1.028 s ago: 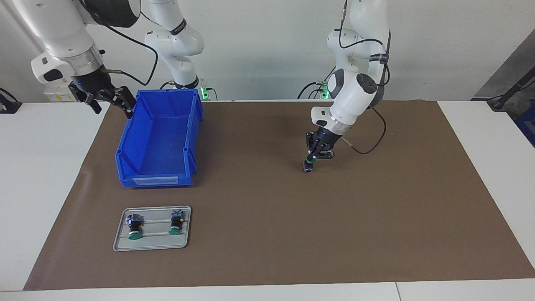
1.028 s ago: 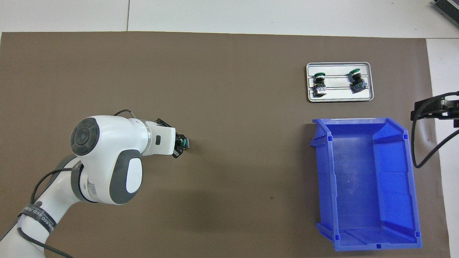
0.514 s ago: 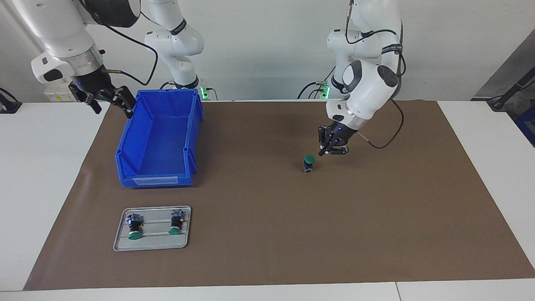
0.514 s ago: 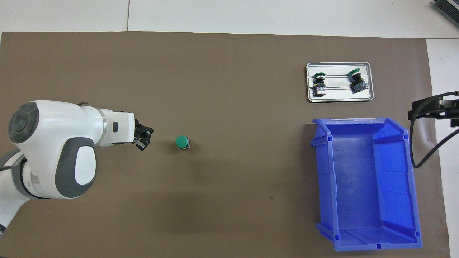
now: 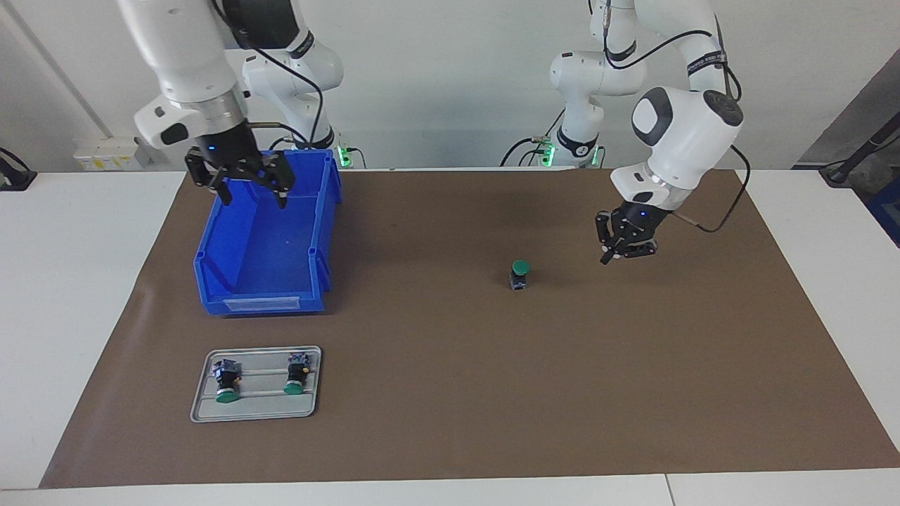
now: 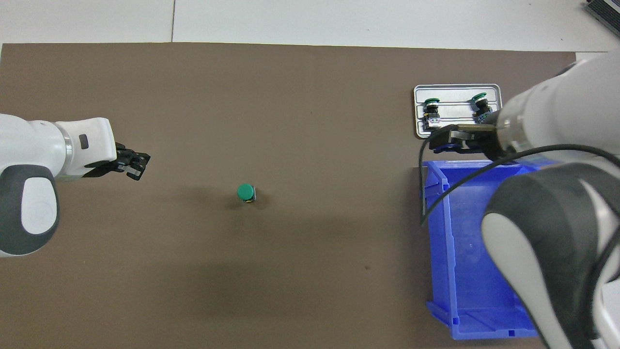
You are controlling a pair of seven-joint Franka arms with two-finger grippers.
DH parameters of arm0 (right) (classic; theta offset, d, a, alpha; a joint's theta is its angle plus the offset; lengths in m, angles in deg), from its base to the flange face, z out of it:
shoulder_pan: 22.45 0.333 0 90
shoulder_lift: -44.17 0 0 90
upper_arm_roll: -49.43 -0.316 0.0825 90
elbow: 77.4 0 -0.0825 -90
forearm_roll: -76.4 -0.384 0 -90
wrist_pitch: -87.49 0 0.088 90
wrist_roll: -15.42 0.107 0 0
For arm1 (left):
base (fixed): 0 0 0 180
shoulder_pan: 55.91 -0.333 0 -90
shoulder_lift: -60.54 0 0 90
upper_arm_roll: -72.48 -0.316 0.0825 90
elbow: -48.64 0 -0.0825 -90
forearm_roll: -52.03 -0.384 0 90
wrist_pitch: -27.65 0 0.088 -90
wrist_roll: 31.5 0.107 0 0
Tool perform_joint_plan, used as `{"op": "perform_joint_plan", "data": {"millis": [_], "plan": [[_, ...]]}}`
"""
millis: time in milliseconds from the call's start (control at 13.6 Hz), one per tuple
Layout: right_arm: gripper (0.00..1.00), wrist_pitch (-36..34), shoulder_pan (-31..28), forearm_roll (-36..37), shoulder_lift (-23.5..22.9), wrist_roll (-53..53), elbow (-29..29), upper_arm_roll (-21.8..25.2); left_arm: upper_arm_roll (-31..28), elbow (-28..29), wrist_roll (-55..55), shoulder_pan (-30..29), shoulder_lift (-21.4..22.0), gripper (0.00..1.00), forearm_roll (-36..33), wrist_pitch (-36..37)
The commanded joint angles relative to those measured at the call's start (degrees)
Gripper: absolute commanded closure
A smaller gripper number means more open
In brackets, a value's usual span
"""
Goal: Place and press button with both arms
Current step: 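Withdraw the left gripper while the right gripper reaches toward the button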
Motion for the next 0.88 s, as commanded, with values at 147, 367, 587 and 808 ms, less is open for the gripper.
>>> {"op": "perform_joint_plan", "data": {"millis": [147,367,587,808], "plan": [[0.0,9.18,13.76,0.53,-11.43,16.12,-4.9,0.26,0.42,-6.18,-11.87,-2.05,0.66,0.0,-4.56,7.84],[0.0,17.44,18.79,0.62,-18.98,23.33,-7.61,0.26,0.68,-13.81,-13.53,-2.13,-0.39,0.0,-9.03,16.09],[0.0,19.92,21.78,0.71,-28.9,28.62,-16.99,0.18,0.68,-20.75,-19.33,-1.35,-2.4,0.0,-9.4,22.5],[0.0,24.39,25.39,5.26,-35.79,32.13,-20.64,0.26,0.68,-26.75,-20.57,-1.08,-3.82,0.0,-10.89,28.23]]}}
